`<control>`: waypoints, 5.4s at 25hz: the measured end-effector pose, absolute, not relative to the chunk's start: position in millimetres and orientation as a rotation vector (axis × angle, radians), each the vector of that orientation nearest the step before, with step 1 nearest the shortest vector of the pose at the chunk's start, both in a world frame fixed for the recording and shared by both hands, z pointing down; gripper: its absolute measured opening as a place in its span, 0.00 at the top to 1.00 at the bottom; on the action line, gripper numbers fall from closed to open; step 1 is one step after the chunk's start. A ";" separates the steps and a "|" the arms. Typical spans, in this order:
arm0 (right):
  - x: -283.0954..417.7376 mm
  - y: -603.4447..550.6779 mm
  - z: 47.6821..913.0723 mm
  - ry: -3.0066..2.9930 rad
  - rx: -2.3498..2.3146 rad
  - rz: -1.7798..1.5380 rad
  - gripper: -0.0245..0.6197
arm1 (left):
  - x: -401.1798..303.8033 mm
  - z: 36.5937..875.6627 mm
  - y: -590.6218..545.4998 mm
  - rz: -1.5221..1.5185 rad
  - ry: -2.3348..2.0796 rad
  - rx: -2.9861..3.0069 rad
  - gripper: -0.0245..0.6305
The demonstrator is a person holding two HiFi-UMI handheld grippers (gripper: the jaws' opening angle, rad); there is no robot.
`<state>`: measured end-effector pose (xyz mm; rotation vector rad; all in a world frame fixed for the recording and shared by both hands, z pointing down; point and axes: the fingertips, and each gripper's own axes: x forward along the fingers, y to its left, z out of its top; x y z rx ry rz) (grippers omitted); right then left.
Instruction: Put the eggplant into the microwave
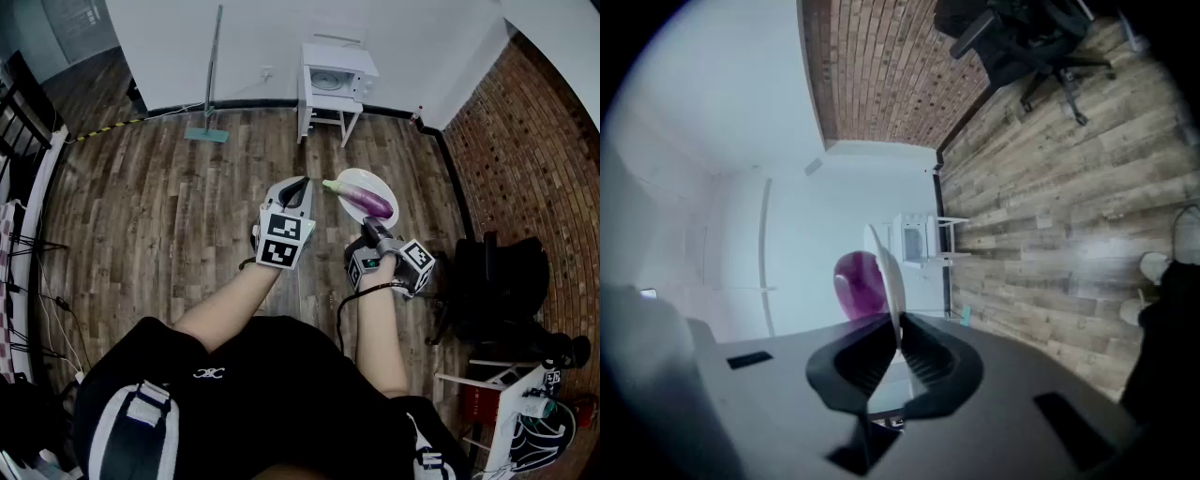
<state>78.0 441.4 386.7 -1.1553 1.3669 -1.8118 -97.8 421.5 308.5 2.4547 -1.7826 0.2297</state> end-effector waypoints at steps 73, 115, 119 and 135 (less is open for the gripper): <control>205.4 11.1 428.2 1.459 -1.083 -1.870 0.91 | 26.6 359.2 -13.0 0.233 -1.760 2.323 0.97; 101.2 -446.8 471.7 1.794 -0.956 -2.170 0.92 | -82.0 401.0 -386.4 0.141 -2.063 1.897 0.97; 83.6 -489.4 488.1 1.901 -0.891 -2.240 0.92 | -89.7 412.9 -406.9 0.160 -2.143 1.791 0.97; 19.0 -507.2 594.2 2.200 -0.686 -2.544 0.92 | -108.3 507.7 -404.3 0.163 -2.303 1.450 0.97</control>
